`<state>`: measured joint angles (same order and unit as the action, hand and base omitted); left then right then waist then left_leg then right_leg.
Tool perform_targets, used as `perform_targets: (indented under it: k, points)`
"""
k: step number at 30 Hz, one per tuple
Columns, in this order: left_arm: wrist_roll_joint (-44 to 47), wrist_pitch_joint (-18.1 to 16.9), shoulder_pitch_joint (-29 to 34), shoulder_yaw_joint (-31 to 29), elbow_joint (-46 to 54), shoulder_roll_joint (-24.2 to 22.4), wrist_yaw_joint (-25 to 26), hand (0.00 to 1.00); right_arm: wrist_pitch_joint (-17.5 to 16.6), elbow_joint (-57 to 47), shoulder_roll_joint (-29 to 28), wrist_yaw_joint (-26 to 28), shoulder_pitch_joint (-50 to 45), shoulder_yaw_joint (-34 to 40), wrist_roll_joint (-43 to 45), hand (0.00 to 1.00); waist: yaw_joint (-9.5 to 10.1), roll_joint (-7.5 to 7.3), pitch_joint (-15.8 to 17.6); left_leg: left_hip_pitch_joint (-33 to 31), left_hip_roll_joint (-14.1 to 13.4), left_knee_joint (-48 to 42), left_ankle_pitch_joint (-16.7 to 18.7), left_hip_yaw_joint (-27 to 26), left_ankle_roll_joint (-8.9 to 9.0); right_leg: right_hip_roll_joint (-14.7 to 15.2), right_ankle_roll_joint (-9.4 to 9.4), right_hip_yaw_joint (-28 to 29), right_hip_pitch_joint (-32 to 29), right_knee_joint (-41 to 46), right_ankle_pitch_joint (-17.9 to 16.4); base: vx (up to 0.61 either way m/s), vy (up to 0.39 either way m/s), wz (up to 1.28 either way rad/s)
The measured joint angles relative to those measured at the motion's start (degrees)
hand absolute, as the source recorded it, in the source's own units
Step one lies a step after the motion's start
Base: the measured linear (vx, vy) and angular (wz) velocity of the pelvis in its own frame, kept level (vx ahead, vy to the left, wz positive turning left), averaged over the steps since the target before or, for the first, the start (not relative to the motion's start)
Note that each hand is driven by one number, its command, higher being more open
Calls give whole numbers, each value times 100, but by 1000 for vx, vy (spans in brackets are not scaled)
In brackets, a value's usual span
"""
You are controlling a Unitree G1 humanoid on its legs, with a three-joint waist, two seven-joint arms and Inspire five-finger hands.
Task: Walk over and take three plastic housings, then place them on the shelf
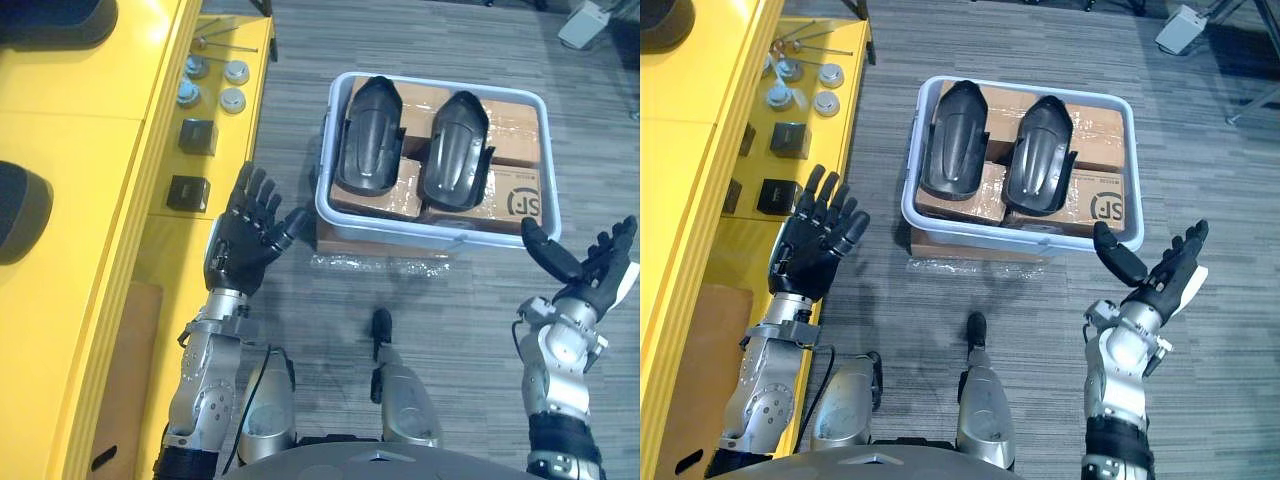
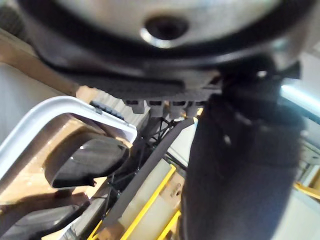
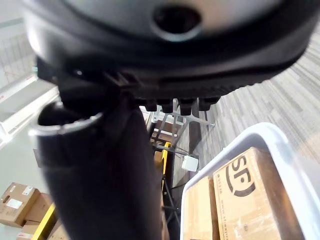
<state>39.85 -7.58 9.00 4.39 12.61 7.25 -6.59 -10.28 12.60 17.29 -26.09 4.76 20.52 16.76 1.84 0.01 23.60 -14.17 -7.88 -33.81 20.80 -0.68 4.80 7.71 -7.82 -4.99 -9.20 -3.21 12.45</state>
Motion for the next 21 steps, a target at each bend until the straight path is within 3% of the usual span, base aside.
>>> perform_targets:
  k: [5, 10, 16, 21]
  points:
    - [-1, 49, -63, -1, -293, 185, -28, 100, 114, 1142, 508, -12, 729, 58, 898, 100, 222, -44, 67, -165, 30, -78, 0, 141, 0, 8, -14, -128, -40, 2, 11, -30, 0, 15]
    - [-1, 95, -280, -28, -606, 260, -93, 100, 278, 1957, 1026, 40, 1310, 53, 1177, 100, 332, -5, 214, -333, 62, -172, -2, 308, -3, 17, -20, -290, -67, 7, 31, -29, 6, 15]
    - [-1, 171, -430, 41, -1106, 280, -109, 100, 545, 3135, 1912, 87, 2190, 5, 1993, 100, 458, 148, 343, -516, 85, -278, -3, 455, -5, 15, -20, -437, -116, 18, 42, -37, 4, 10]
    - [4, 178, -610, 247, -1597, 280, -106, 100, 872, 3957, 2535, 97, 2850, -212, 2090, 100, 592, 361, 458, -793, 114, -441, 1, 503, -11, 20, 3, -445, -315, 25, 138, -68, 29, 1]
